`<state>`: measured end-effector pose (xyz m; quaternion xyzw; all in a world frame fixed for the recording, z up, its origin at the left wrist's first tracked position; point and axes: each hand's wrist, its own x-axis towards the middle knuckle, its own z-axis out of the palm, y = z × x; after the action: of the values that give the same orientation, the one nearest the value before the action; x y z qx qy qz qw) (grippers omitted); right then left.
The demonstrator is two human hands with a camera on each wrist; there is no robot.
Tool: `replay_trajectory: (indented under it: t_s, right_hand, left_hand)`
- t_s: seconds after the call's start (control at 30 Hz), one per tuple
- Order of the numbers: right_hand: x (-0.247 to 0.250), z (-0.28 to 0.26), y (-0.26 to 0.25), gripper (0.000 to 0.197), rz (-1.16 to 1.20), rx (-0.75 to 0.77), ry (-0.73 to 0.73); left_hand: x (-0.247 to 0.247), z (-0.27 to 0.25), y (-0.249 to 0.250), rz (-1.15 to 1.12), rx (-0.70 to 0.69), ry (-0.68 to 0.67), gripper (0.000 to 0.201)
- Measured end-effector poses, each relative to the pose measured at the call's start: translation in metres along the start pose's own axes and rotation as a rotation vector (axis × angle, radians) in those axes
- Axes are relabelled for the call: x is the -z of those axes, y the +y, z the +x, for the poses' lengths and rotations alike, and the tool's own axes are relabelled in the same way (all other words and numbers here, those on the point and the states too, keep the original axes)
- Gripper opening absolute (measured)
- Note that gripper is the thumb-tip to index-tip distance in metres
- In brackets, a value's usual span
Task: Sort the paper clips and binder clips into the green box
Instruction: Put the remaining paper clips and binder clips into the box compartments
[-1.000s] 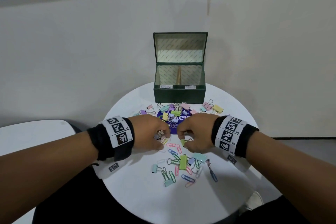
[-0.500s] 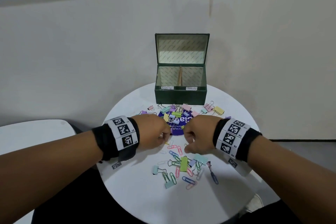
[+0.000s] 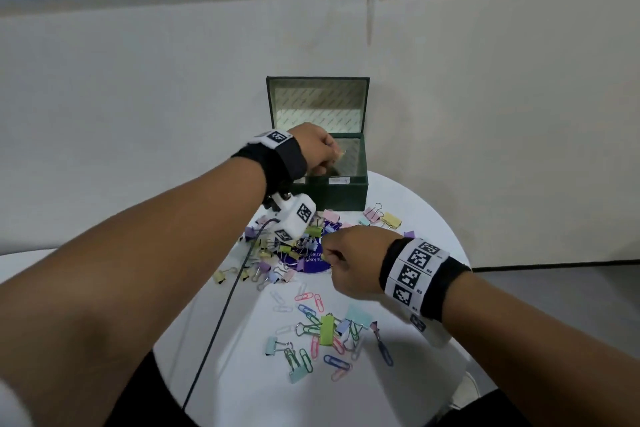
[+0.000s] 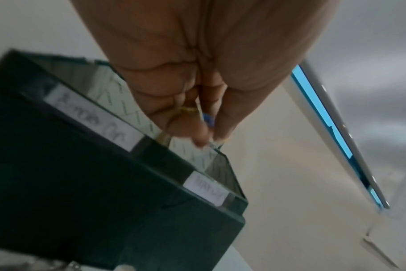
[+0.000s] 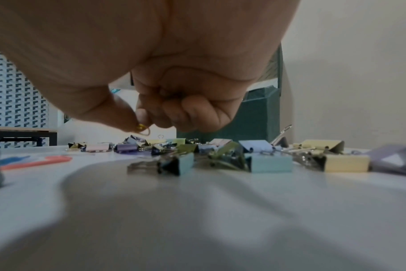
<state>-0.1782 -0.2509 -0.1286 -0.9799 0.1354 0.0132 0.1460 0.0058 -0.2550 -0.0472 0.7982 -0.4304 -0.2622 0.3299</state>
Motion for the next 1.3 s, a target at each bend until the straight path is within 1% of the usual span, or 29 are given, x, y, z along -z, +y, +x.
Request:
replay_trajectory:
  t_s: [0.07, 0.1, 0.17, 0.23, 0.27, 0.3, 0.37, 0.43, 0.5, 0.57, 0.67, 0.73, 0.77, 0.8, 0.83, 0.87, 0.9, 0.93, 0.97, 1.0, 1.03, 1.07, 1.1, 1.13, 1.2, 1.23, 1.3]
  right_hand:
    - [0.000, 0.002, 0.000, 0.007, 0.019, -0.009, 0.051]
    - [0.000, 0.003, 0.001, 0.010, 0.028, -0.011, 0.077]
    - [0.003, 0.005, 0.004, 0.014, 0.053, -0.016, 0.146]
    - [0.007, 0.007, 0.006, 0.013, 0.084, -0.033, 0.237]
    - [0.010, 0.008, 0.007, 0.012, 0.097, -0.049, 0.277]
    - [0.014, 0.010, 0.009, 0.012, 0.101, -0.067, 0.313]
    - [0.022, 0.017, 0.012, 0.013, 0.101, -0.102, 0.389]
    - [0.032, 0.028, 0.015, 0.013, 0.129, -0.142, 0.446]
    - [0.041, 0.042, 0.015, 0.012, 0.108, -0.190, 0.484]
    - [0.051, 0.058, 0.018, 0.010, 0.080, -0.257, 0.495]
    - [0.062, 0.078, 0.019, 0.014, 0.021, -0.360, 0.414]
    - [0.061, 0.085, 0.020, 0.025, -0.078, -0.399, 0.350]
    - [0.059, 0.084, 0.018, 0.031, -0.124, -0.393, 0.345]
    - [0.057, 0.080, 0.015, 0.034, -0.162, -0.358, 0.367]
    - [0.054, 0.073, 0.009, 0.034, -0.189, -0.284, 0.399]
    - [0.051, 0.065, 0.003, 0.029, -0.200, -0.177, 0.411]
    - [0.047, 0.056, -0.003, 0.022, -0.179, -0.053, 0.370]
    - [0.042, 0.047, -0.009, 0.018, -0.137, 0.052, 0.265]
    - [0.038, 0.037, -0.016, 0.017, -0.100, 0.111, 0.109]
    - [0.032, 0.027, -0.023, 0.020, -0.080, 0.132, -0.058]
    - [0.028, 0.018, -0.028, 0.025, -0.070, 0.140, -0.194]
    - [0.024, 0.011, -0.031, 0.032, -0.066, 0.152, -0.279]
    - [0.021, 0.004, -0.034, 0.039, -0.071, 0.174, -0.319]
    - [0.018, -0.001, -0.035, 0.044, -0.091, 0.197, -0.334]
    - [0.014, -0.006, -0.036, 0.046, -0.155, 0.232, -0.319]
    - [0.012, -0.005, -0.035, 0.043, -0.174, 0.235, -0.300]
    - [0.010, -0.004, -0.032, 0.032, -0.181, 0.203, -0.260]
  left_hand:
    - [-0.004, 0.001, 0.000, -0.242, 0.080, -0.036, 0.020]
    - [-0.003, -0.001, 0.001, -0.312, 0.090, -0.029, 0.028]
    - [0.005, -0.008, 0.001, -0.393, 0.074, -0.014, 0.035]
    - [0.017, -0.021, -0.006, -0.393, 0.032, -0.009, 0.032]
    - [0.023, -0.030, -0.011, -0.341, 0.001, -0.001, 0.030]
    - [0.028, -0.042, -0.017, -0.242, -0.036, 0.011, 0.026]
    - [0.033, -0.073, -0.028, 0.031, -0.088, 0.018, 0.017]
    - [0.031, -0.105, -0.040, 0.280, -0.103, 0.003, 0.012]
    - [0.022, -0.131, -0.053, 0.407, -0.099, -0.029, 0.011]
    - [0.010, -0.146, -0.065, 0.494, -0.094, -0.050, 0.016]
    - [-0.008, -0.152, -0.079, 0.706, -0.118, -0.103, 0.029]
    - [-0.015, -0.152, -0.086, 0.746, -0.139, -0.122, 0.031]
    - [-0.016, -0.152, -0.089, 0.751, -0.147, -0.119, 0.028]
    - [-0.016, -0.151, -0.092, 0.751, -0.150, -0.114, 0.025]
    - [-0.015, -0.151, -0.094, 0.741, -0.151, -0.115, 0.024]
    - [-0.015, -0.150, -0.096, 0.719, -0.153, -0.124, 0.023]
    - [-0.016, -0.149, -0.096, 0.692, -0.153, -0.144, 0.023]
    - [-0.017, -0.149, -0.095, 0.670, -0.159, -0.166, 0.023]
    - [-0.017, -0.150, -0.093, 0.658, -0.165, -0.189, 0.023]
    - [-0.018, -0.151, -0.091, 0.656, -0.170, -0.206, 0.023]
    - [-0.018, -0.152, -0.090, 0.655, -0.174, -0.213, 0.023]
    - [-0.018, -0.153, -0.091, 0.655, -0.176, -0.213, 0.024]
    - [-0.018, -0.155, -0.091, 0.654, -0.177, -0.211, 0.026]
    - [-0.018, -0.156, -0.093, 0.656, -0.178, -0.212, 0.029]
    - [-0.019, -0.157, -0.097, 0.674, -0.184, -0.224, 0.035]
    - [-0.019, -0.158, -0.099, 0.683, -0.188, -0.228, 0.037]
    - [-0.019, -0.159, -0.100, 0.693, -0.207, -0.223, 0.038]
